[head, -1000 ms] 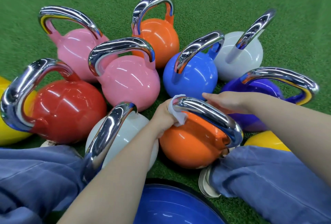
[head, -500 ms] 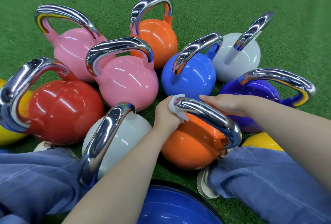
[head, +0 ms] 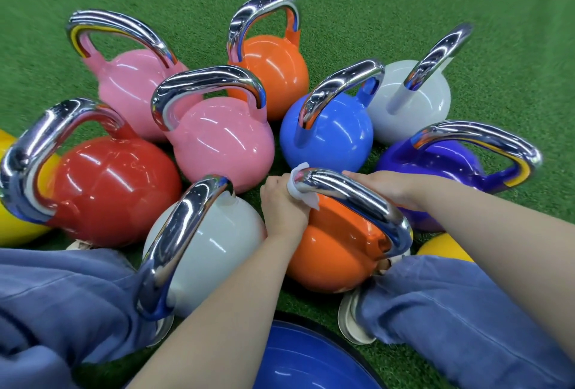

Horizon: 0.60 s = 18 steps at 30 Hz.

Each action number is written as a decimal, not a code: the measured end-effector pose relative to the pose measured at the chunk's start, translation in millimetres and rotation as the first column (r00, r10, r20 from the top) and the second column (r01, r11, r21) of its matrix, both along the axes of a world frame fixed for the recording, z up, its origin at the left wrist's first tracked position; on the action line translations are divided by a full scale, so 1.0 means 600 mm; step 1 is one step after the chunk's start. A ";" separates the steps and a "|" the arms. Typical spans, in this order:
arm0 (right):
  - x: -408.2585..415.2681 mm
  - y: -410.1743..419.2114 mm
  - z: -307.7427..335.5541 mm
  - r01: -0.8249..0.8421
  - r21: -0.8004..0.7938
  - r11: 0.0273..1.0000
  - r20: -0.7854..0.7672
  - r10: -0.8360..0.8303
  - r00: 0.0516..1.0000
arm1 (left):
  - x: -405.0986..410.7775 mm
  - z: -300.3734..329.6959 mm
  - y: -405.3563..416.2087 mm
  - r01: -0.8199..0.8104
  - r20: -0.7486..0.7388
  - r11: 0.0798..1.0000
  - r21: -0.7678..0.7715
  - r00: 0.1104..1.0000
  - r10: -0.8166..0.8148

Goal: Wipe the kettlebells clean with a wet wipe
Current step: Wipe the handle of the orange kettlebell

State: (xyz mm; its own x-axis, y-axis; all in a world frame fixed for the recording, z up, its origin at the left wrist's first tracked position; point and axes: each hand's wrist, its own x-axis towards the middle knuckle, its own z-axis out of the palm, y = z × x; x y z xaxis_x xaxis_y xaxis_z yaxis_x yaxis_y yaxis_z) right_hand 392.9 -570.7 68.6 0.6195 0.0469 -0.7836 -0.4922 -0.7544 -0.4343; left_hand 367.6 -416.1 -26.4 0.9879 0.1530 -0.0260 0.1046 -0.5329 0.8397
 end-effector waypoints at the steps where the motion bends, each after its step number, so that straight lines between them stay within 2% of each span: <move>1: -0.001 0.001 0.001 -0.002 0.000 1.000 0.003 0.002 1.000 | -0.002 -0.001 0.005 0.017 -0.019 0.999 0.034 1.000 -0.017; 3: -0.002 0.001 0.000 0.009 0.010 1.000 0.006 -0.009 1.000 | -0.005 0.004 0.010 0.021 -0.081 1.000 0.022 0.997 -0.019; 5: -0.002 -0.001 -0.005 0.025 0.025 0.999 0.010 -0.025 1.000 | 0.001 0.014 0.012 0.101 -0.197 0.994 0.038 0.976 -0.092; 8: -0.003 -0.005 -0.009 0.040 0.029 0.999 0.001 -0.041 0.999 | 0.012 0.039 0.021 0.194 -0.419 0.959 -0.207 0.868 -0.266; 9: -0.003 -0.006 -0.009 0.046 0.035 0.998 -0.003 -0.046 0.999 | 0.016 0.043 0.026 0.208 -0.431 0.947 -0.246 0.852 -0.298; 15: 0.000 -0.009 -0.008 0.023 0.021 1.000 0.016 -0.023 1.000 | 0.038 0.087 0.045 0.441 -0.353 0.870 -0.221 0.795 -0.493; 18: 0.000 -0.007 -0.002 -0.007 -0.004 1.000 0.008 0.007 1.000 | 0.044 0.108 0.041 0.529 -0.340 0.841 -0.115 0.775 -0.533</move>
